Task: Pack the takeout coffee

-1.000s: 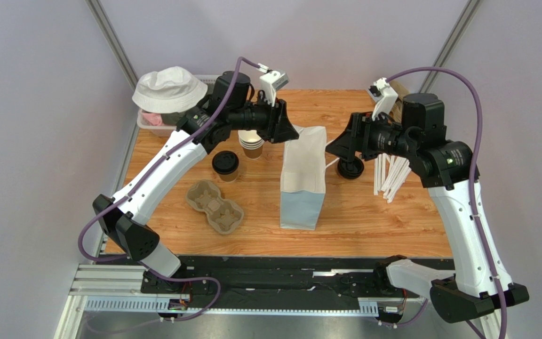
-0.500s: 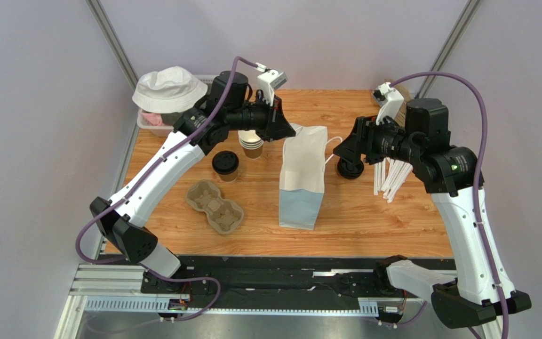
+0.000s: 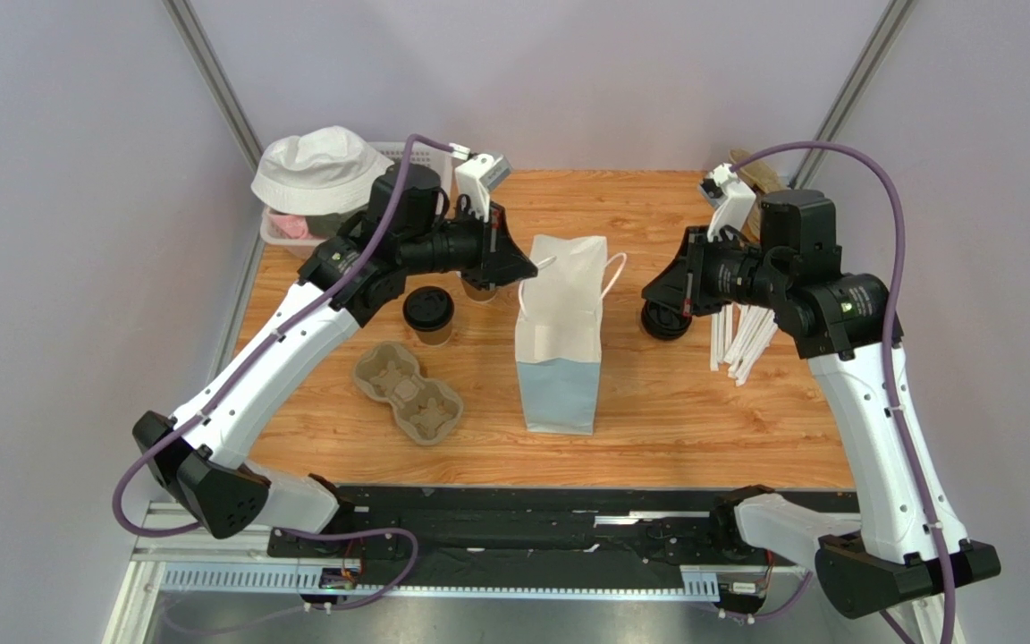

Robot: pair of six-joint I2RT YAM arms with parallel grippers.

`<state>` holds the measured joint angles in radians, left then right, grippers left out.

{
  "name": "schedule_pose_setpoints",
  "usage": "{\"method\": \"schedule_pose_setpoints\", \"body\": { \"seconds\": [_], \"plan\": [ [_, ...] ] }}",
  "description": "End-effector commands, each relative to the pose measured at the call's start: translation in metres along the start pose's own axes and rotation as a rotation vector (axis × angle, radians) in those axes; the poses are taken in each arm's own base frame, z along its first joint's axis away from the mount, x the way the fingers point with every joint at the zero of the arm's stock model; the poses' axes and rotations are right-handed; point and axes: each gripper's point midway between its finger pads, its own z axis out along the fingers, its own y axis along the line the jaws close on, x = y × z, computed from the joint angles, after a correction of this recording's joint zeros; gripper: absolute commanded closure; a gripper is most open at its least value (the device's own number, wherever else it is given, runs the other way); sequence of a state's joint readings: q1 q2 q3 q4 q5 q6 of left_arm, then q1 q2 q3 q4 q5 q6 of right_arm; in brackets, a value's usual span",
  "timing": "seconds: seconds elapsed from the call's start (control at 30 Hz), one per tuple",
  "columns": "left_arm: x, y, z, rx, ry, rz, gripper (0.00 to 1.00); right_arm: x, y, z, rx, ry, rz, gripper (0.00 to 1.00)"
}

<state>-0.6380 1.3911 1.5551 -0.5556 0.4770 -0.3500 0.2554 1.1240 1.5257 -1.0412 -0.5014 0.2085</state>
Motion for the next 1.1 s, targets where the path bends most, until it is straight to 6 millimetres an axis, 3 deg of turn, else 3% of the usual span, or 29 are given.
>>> {"method": "schedule_pose_setpoints", "body": {
  "seconds": [0.0, 0.2, 0.33, 0.4, 0.43, 0.53, 0.57, 0.97, 1.07],
  "plan": [
    [-0.016, 0.013, -0.018, -0.055, -0.095, -0.076, 1.0, -0.003, -0.001, -0.002, -0.001, -0.036, -0.011, 1.0],
    [-0.011, 0.02, -0.021, -0.046, -0.118, -0.16, 1.0, 0.001, -0.01, -0.001, 0.034, -0.042, -0.025, 1.0],
    [-0.014, 0.005, -0.021, 0.045, -0.135, -0.124, 1.0, 0.0, -0.003, -0.003, -0.006, -0.039, -0.027, 0.97],
    [-0.017, -0.002, -0.021, 0.07, -0.137, -0.102, 1.0, -0.001, 0.009, -0.005, -0.067, -0.033, -0.016, 0.77],
    [-0.018, -0.006, -0.02, 0.08, -0.135, -0.091, 1.0, -0.005, 0.014, -0.005, -0.09, -0.043, -0.012, 0.52],
    [-0.021, -0.017, -0.018, 0.115, -0.13, -0.06, 1.0, -0.016, 0.029, -0.008, -0.158, -0.072, 0.002, 0.32],
    [-0.024, -0.021, -0.018, 0.123, -0.133, -0.048, 1.0, -0.02, 0.035, -0.011, -0.18, -0.082, -0.001, 0.3],
    [-0.019, -0.036, -0.005, 0.167, -0.098, -0.052, 1.0, -0.037, 0.038, 0.008, -0.224, -0.075, 0.13, 0.3],
    [-0.017, -0.035, -0.007, 0.157, -0.094, -0.05, 1.0, -0.034, 0.031, 0.011, -0.194, -0.073, 0.135, 0.42]
  ]
}}
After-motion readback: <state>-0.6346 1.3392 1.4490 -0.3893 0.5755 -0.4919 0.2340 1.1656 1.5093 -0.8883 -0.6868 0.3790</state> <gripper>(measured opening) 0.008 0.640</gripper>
